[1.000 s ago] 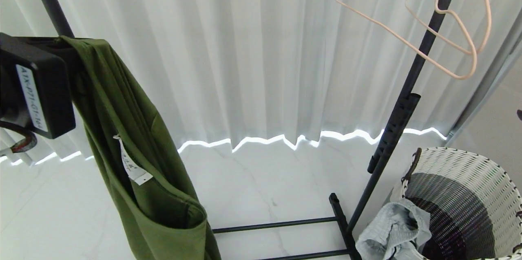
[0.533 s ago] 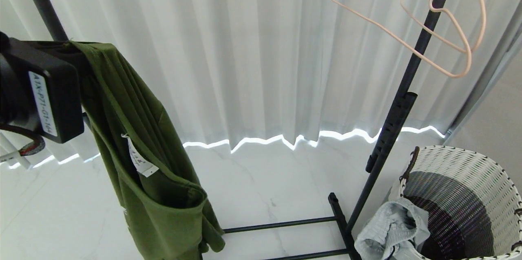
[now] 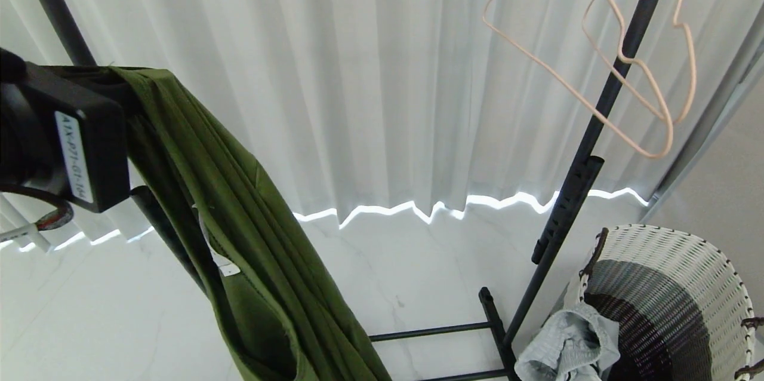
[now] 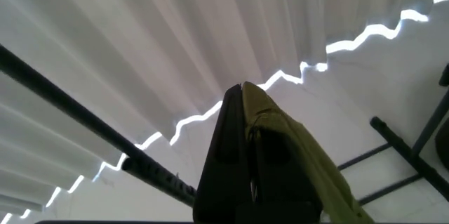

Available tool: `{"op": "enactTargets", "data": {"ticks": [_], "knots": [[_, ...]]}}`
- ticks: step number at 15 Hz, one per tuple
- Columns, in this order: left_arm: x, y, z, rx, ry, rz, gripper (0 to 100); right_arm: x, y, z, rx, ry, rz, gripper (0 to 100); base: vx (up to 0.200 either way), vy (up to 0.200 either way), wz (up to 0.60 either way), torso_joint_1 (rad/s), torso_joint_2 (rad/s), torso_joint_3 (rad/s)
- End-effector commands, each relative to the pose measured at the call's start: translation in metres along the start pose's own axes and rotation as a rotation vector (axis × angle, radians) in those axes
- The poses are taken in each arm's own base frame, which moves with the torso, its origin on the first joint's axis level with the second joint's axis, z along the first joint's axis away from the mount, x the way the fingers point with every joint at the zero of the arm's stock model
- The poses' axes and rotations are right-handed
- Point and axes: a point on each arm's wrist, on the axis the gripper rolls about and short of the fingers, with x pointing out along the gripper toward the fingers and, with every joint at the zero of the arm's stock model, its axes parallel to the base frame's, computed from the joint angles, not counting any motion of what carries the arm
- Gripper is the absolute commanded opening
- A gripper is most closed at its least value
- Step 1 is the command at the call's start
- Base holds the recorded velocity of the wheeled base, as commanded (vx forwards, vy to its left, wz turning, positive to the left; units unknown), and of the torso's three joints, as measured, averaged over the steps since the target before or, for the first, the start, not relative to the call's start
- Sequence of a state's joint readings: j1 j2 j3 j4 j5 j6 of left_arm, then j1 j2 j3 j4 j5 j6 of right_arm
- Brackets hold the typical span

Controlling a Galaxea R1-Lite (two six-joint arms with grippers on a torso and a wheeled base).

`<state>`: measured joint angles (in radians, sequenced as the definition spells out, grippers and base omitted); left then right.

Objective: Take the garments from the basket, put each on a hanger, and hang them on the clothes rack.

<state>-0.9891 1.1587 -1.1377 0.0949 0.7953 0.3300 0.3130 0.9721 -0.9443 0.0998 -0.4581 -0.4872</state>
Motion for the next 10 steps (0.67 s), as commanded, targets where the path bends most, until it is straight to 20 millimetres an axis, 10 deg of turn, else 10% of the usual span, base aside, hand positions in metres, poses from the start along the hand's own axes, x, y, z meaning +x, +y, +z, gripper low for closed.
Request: {"op": "enactTargets", "data": {"ticks": [1, 10], "knots": [[-0.0002, 0.0002, 0.0001, -0.001, 0.0, 0.001, 0, 0.0001, 0.0, 0.0002, 0.007, -0.001, 0.001, 100, 0.0, 0.0, 0.0, 0.163, -0.54, -0.29], [-0.0001, 0.0, -0.0002, 0.016, 0.001, 0.0, 0, -0.0003, -0.0007, 0.0012, 0.032, -0.014, -0.004, 100, 0.0, 0.0, 0.0, 0.185, -0.48, -0.284]]}}
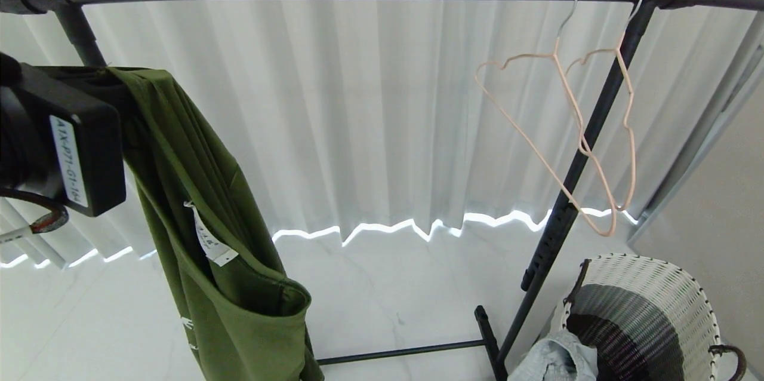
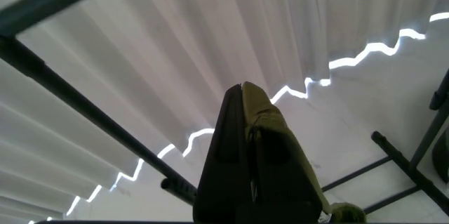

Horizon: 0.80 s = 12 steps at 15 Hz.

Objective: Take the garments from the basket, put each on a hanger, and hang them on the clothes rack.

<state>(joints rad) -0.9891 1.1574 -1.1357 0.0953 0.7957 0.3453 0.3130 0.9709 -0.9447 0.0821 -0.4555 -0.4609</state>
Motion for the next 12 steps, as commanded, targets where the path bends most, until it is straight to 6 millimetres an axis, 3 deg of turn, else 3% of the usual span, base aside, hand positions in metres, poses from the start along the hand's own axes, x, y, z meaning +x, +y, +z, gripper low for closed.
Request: {"op": "enactTargets", "data": {"ticks": [1, 6, 9, 12], "knots": [[0.0, 0.0, 0.0, 0.004, 0.001, 0.0, 0, 0.001, 0.0, 0.0, 0.001, -0.003, -0.002, 100, 0.0, 0.0, 0.0, 0.212, -0.49, -0.276], [0.0, -0.001, -0.001, 0.01, 0.003, -0.001, 0, 0.003, -0.001, -0.002, 0.005, 0.006, -0.024, 100, 0.0, 0.0, 0.0, 0.224, -0.5, -0.276], [0.0, -0.002, -0.006, 0.02, 0.012, -0.004, 0, 0.011, 0.003, -0.001, 0.006, 0.01, 0.014, 100, 0.0, 0.0, 0.0, 0.108, -0.23, -0.121], [-0.003, 0.002, -0.006, 0.013, 0.005, 0.0, 0, 0.033, 0.017, 0.007, 0.213, 0.023, 0.124, 100, 0.0, 0.0, 0.0, 0.012, -0.02, -0.012]]}}
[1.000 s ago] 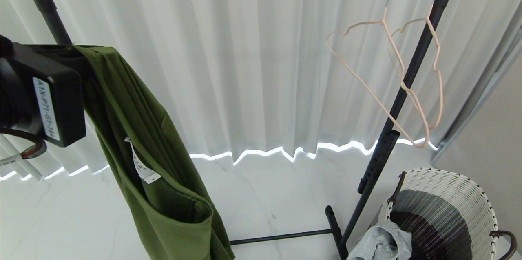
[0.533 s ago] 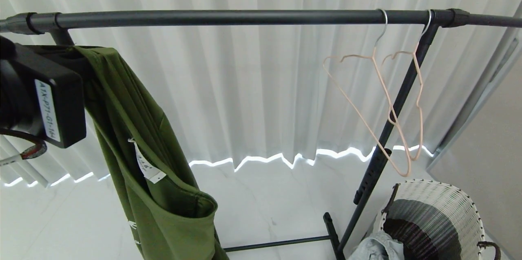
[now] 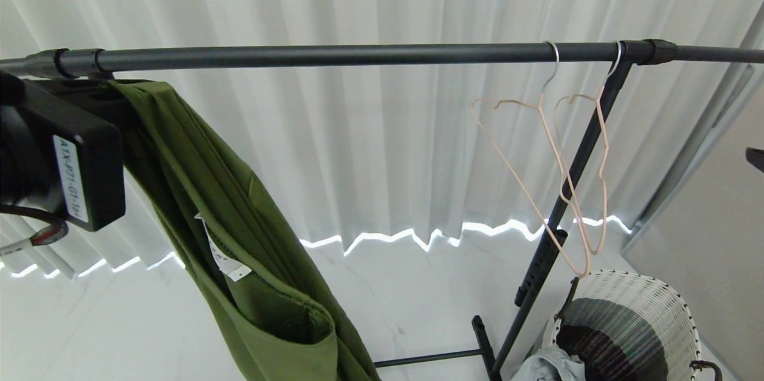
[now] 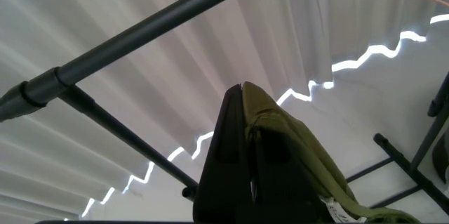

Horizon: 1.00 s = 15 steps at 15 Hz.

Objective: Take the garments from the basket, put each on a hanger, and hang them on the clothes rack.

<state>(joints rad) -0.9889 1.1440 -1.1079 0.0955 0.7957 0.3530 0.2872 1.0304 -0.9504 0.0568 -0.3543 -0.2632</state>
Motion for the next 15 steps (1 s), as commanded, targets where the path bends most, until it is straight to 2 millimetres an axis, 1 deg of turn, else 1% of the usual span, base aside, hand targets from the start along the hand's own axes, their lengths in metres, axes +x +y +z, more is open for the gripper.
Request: {"op": "enactTargets", "data": {"ticks": [1, 2, 3, 4, 5, 6, 7, 8, 10, 12, 15], "knots": [[-0.003, 0.003, 0.0, -0.008, -0.006, 0.004, 0, 0.024, 0.019, 0.007, 0.113, 0.035, 0.084, 100, 0.0, 0.0, 0.0, 0.0, 0.0, 0.0], [-0.003, 0.003, -0.001, -0.007, -0.006, 0.002, 0, 0.033, 0.03, 0.014, 0.2, 0.044, 0.125, 100, 0.0, 0.0, 0.0, 0.0, 0.0, 0.0], [-0.003, 0.002, -0.001, -0.007, -0.005, 0.002, 0, 0.038, 0.036, 0.017, 0.239, 0.051, 0.144, 100, 0.0, 0.0, 0.0, 0.0, 0.0, 0.0], [-0.002, 0.002, -0.002, -0.004, -0.002, 0.001, 0, 0.055, 0.05, 0.029, 0.333, 0.07, 0.173, 100, 0.0, 0.0, 0.0, 0.0, 0.0, 0.0], [-0.002, 0.001, -0.002, -0.003, -0.001, 0.0, 0, 0.069, 0.061, 0.034, 0.377, 0.092, 0.183, 100, 0.0, 0.0, 0.0, 0.0, 0.0, 0.0], [-0.002, 0.001, -0.002, -0.001, 0.0, 0.0, 0, 0.075, 0.065, 0.035, 0.389, 0.104, 0.183, 100, 0.0, 0.0, 0.0, 0.0, 0.0, 0.0], [-0.002, 0.001, -0.002, -0.001, 0.0, 0.0, 0, 0.088, 0.074, 0.029, 0.382, 0.155, 0.18, 100, 0.0, 0.0, 0.0, 0.0, 0.0, 0.0], [-0.002, 0.001, -0.002, -0.001, 0.0, 0.0, 0, 0.094, 0.079, 0.024, 0.377, 0.191, 0.179, 100, 0.0, 0.0, 0.0, 0.0, 0.0, 0.0], [-0.001, 0.001, -0.002, -0.002, 0.002, 0.002, 0, 0.101, 0.085, 0.017, 0.387, 0.242, 0.163, 100, 0.0, 0.0, 0.0, 0.0, 0.0, 0.0], [0.0, -0.002, -0.005, 0.008, 0.012, -0.003, 0, 0.11, 0.09, 0.007, 0.402, 0.304, 0.078, 100, 0.0, 0.0, 0.0, 0.0, 0.0, 0.0], [0.002, -0.004, -0.006, 0.011, 0.017, -0.005, 0, 0.116, 0.093, 0.009, 0.448, 0.325, 0.049, 100, 0.0, 0.0, 0.0, 0.0, 0.0, 0.0]]}}
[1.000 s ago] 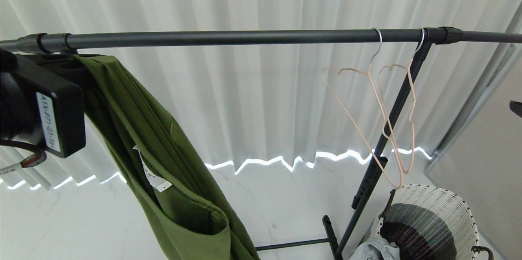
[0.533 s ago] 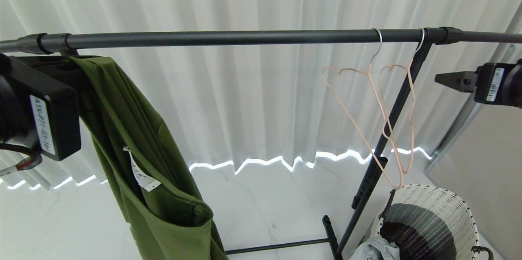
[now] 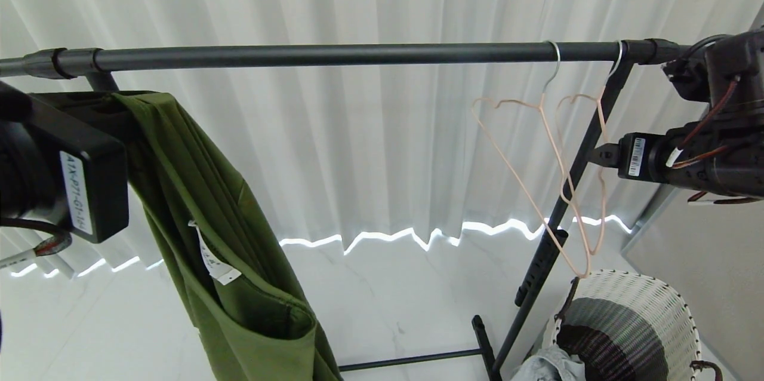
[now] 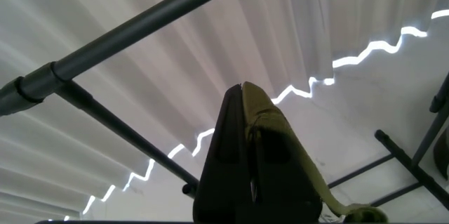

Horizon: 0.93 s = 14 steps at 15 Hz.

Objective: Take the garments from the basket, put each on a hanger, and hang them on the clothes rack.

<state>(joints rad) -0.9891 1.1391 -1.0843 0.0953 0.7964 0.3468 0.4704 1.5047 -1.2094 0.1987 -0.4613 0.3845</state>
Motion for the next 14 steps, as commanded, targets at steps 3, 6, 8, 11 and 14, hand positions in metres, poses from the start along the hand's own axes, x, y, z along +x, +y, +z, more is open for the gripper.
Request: {"op": "enactTargets", "data": {"ticks": [3, 6, 8, 11, 14], "knots": [[0.002, -0.003, 0.0, 0.005, 0.005, -0.002, 0, 0.017, 0.011, 0.005, 0.024, 0.03, -0.013, 100, 0.0, 0.0, 0.0, 0.0, 0.0, 0.0], [0.002, -0.003, 0.0, 0.008, 0.007, -0.003, 0, 0.022, 0.017, 0.004, 0.043, 0.064, -0.019, 100, 0.0, 0.0, 0.0, 0.0, 0.0, 0.0], [0.002, -0.003, 0.0, 0.005, 0.006, -0.003, 0, 0.028, 0.02, 0.001, 0.07, 0.079, -0.026, 100, 0.0, 0.0, 0.0, 0.0, 0.0, 0.0], [0.003, -0.003, -0.001, 0.008, 0.01, -0.004, 0, 0.034, 0.023, -0.003, 0.068, 0.094, -0.029, 100, 0.0, 0.0, 0.0, 0.0, 0.0, 0.0], [0.002, -0.003, -0.001, 0.005, 0.007, -0.003, 0, 0.038, 0.024, -0.006, 0.063, 0.103, -0.035, 100, 0.0, 0.0, 0.0, 0.0, 0.0, 0.0]]}}
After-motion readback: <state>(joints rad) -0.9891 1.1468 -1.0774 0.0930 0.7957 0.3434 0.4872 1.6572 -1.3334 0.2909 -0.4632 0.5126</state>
